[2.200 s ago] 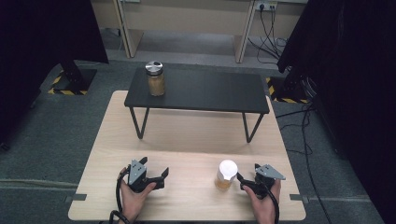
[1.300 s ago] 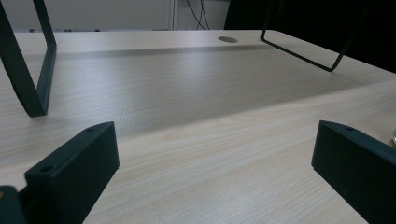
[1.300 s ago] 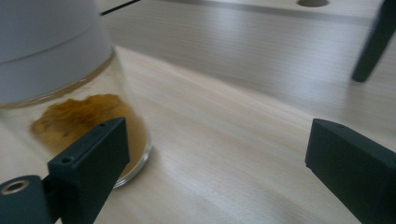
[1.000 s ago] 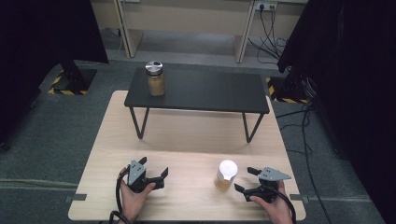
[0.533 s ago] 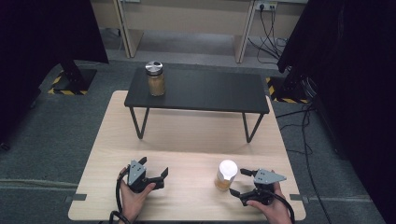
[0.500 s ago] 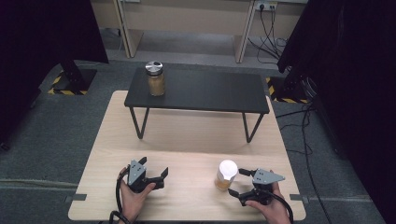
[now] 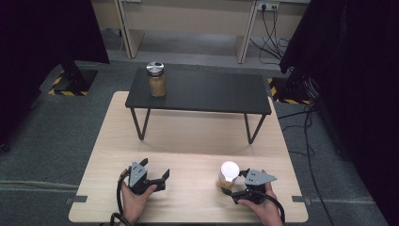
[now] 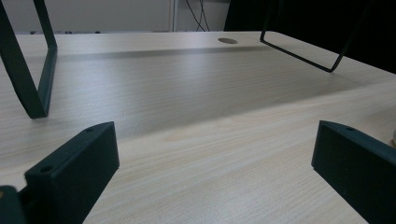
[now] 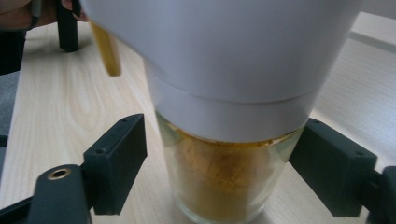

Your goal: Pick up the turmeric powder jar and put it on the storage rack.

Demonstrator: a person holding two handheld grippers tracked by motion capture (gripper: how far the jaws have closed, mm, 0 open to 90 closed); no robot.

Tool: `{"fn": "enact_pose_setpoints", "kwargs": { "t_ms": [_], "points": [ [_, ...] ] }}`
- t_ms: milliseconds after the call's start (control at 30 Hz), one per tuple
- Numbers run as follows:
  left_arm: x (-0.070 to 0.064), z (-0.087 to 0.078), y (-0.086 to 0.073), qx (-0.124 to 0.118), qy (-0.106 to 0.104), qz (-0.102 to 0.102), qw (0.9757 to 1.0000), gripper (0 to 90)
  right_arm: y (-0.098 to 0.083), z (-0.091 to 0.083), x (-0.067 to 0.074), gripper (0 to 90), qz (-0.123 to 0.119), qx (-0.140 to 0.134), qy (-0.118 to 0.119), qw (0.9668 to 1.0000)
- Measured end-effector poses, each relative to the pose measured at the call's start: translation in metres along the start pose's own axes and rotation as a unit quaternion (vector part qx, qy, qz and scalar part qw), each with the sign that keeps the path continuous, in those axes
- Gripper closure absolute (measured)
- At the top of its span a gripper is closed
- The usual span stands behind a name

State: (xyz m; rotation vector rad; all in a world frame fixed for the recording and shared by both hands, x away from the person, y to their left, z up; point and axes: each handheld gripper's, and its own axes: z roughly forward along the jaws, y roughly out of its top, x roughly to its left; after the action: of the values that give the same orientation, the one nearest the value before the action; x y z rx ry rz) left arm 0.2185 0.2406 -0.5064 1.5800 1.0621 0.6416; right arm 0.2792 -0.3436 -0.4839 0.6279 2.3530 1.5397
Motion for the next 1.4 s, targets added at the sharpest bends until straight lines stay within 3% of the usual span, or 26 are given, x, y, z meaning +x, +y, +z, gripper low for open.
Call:
{"fn": "enact_pose_setpoints", "kwargs": {
  "t_ms": [167, 600, 767, 1033, 1400],
  "points": [
    [0.0, 0.0, 0.0, -0.001, 0.0, -0.002, 1.0, 0.0, -0.006, 0.002, -0.004, 29.9, 0.017, -0.018, 0.003, 0.9997],
    [0.0, 0.0, 0.0, 0.0, 0.0, -0.003, 1.0, 0.0, -0.007, 0.004, 0.0, 30.7, 0.011, -0.023, -0.007, 0.9996],
    [0.0, 0.0, 0.0, 0.0, -0.001, -0.001, 1.0, 0.0, 0.004, 0.001, 0.004, 30.8, 0.017, -0.01, -0.02, 0.9996],
    [-0.001, 0.0, 0.0, -0.001, 0.0, -0.001, 1.0, 0.0, 0.017, -0.009, 0.008, 30.8, 0.023, -0.036, -0.023, 0.9988],
    [-0.001, -0.001, -0.001, -0.001, 0.0, -0.003, 1.0, 0.0, 0.056, -0.021, 0.005, 30.8, 0.033, -0.049, -0.042, 0.9974]
  ]
}}
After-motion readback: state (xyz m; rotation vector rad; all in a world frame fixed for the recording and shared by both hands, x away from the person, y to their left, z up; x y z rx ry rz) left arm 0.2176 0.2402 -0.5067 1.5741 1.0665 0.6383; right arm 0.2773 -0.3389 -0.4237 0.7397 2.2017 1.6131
